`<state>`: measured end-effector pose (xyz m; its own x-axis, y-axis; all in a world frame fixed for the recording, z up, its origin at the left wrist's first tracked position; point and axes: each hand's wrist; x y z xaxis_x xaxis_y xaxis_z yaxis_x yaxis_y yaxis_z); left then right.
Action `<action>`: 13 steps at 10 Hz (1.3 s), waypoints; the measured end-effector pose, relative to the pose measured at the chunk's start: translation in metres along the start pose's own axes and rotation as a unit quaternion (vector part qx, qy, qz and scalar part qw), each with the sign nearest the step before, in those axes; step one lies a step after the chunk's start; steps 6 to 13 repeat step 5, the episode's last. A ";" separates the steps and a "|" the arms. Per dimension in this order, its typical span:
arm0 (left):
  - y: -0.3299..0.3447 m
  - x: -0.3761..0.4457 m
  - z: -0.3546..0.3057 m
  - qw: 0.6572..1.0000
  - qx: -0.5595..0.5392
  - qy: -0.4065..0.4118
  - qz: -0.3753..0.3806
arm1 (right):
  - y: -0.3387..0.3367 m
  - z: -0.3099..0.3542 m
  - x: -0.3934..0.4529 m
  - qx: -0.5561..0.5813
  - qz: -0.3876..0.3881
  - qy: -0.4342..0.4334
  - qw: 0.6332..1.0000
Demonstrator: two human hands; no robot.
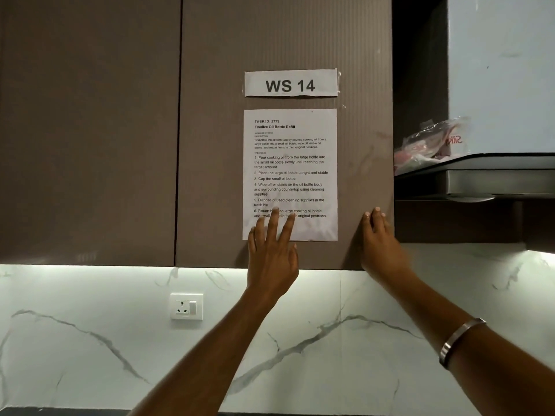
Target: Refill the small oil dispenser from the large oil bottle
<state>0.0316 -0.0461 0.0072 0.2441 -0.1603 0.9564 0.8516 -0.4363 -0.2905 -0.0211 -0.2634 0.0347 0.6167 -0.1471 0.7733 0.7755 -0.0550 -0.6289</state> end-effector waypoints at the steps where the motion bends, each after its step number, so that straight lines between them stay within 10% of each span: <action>1: 0.006 -0.001 0.003 1.000 0.006 -0.001 0.008 | 0.011 0.001 0.000 0.014 0.012 0.008 1.000; 13: 0.011 0.000 0.006 1.000 0.016 -0.006 -0.015 | 0.000 -0.004 0.002 0.089 0.029 0.016 0.995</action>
Point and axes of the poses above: each hand's wrist, its own x-axis towards the middle knuckle, its own y-axis out of the palm, z = x × y, and after that the axes turned 1 degree about -z, right-handed
